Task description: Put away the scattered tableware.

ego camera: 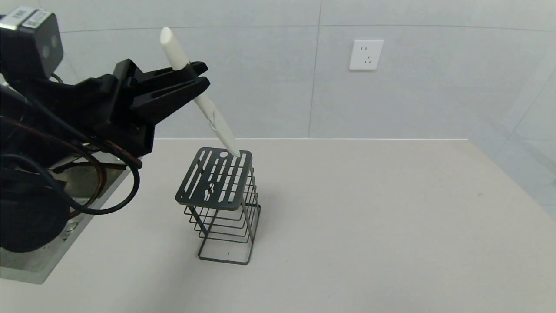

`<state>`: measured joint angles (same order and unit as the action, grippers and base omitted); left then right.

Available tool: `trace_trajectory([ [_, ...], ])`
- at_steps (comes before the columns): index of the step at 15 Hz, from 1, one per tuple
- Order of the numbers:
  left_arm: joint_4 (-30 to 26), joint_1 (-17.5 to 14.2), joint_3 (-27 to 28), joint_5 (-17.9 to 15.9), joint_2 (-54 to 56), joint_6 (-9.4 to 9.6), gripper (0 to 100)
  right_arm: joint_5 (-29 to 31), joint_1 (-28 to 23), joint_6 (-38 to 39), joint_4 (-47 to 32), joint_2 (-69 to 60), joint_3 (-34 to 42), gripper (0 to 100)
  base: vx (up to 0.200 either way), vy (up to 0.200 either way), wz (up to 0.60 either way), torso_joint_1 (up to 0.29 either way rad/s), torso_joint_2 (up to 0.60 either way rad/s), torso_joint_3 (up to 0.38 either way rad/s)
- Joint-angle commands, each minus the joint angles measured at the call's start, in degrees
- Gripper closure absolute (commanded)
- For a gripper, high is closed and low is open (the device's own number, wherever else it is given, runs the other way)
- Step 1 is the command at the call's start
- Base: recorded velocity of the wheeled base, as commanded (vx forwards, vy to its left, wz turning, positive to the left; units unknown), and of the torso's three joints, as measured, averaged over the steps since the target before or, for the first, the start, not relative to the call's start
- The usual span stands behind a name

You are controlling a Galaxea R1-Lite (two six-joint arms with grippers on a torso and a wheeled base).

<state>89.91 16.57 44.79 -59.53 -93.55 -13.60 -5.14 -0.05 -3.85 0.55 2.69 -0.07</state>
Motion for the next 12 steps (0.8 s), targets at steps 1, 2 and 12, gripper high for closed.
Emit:
trace_trajectory([
  [1, -0.1, 0.9, 0.3, 0.0, -3.0, 1.92, 100, 0.9, -0.7, 0.4, 0.0, -1.7, 0.1, 100, 0.0, 0.0, 0.0, 0.0, 0.0, 0.0],
  [2, -0.1, 0.7, 0.2, 0.0, -4.3, 4.29, 100, 2.1, -0.7, 0.9, -0.1, -1.7, 0.1, 100, 0.0, 0.0, 0.0, 0.0, 0.0, 0.0],
  [12, 0.1, -0.7, -2.2, -0.1, -5.1, 6.49, 100, 2.3, -0.4, 1.3, -0.2, -2.4, 0.1, 100, 0.0, 0.0, 0.0, 0.0, 0.0, 0.0],
])
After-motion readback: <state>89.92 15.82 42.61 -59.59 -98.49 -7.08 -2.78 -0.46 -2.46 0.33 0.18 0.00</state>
